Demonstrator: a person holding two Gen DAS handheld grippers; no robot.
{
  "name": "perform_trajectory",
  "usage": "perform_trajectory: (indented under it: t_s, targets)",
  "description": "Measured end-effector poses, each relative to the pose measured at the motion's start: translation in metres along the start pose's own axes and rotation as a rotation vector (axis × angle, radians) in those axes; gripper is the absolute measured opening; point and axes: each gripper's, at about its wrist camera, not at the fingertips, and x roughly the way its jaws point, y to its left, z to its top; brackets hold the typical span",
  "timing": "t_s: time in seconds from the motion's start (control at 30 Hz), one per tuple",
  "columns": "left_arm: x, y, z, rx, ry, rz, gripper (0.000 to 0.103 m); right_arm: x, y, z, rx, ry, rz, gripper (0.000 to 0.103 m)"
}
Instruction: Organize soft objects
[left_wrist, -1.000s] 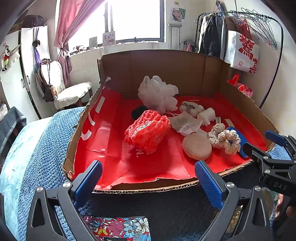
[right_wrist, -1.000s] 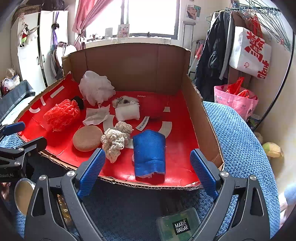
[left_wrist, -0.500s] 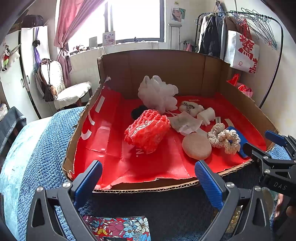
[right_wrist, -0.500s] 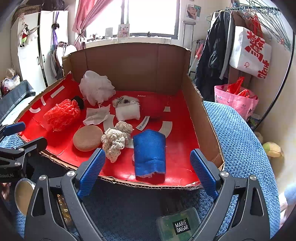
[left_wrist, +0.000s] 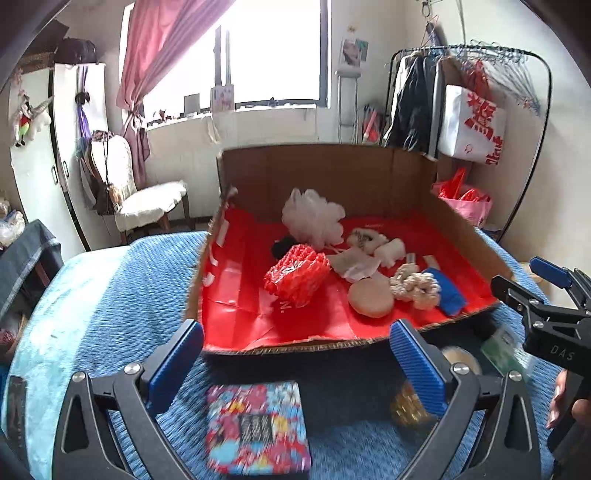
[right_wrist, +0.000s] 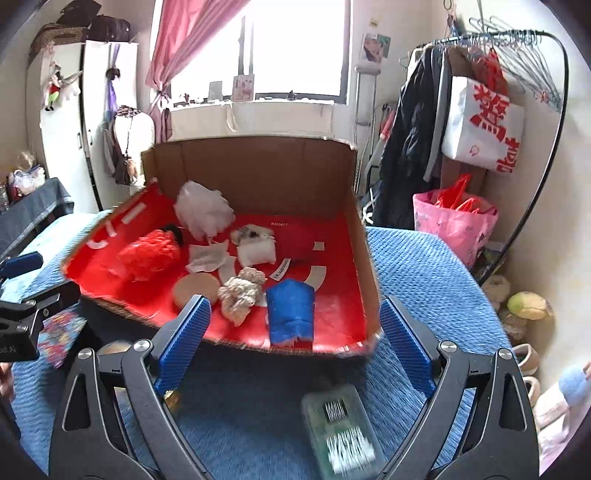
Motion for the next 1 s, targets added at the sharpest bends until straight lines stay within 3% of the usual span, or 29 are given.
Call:
perform_trajectory:
  t_s: [0.23,0.33,0.47,0.77,0.9,1.0]
  targets:
    - [-0.061,0.001,-0.011,-0.004,-0.038,-0.013,0.103,-0.069,0.014,-0.019,-0.030,-0.011,0.070,0.101]
    - [-0.085,-0.002,-0.026,-0.001,-0.038,-0.039,0.103,-0.083,0.021,-0.034,-0.049,0.009,0.069,0.103]
    - [-0.096,-0.010,-0.051,0.014,-0.012,-0.017,0.103,-0.084,0.028,-0.060,-0.039,0.078,0.088,0.103]
    - [-0.064,-0.019,-0.104,-0.009,0.144,-0.043,0.103,-0.038,0.026,-0.105,0.000,0.262,0.049,0.103]
    - [-0.044,-0.021,-0.117,-0.008,0.187,-0.004,0.103,-0.025,0.023,-0.116,-0.008,0.295,0.000,0.103]
    - [-0.030,-0.023,-0.124,0.006,0.216,0.014,0.103,-0.017,0.020,-0.120,0.003,0.328,0.009,0.103]
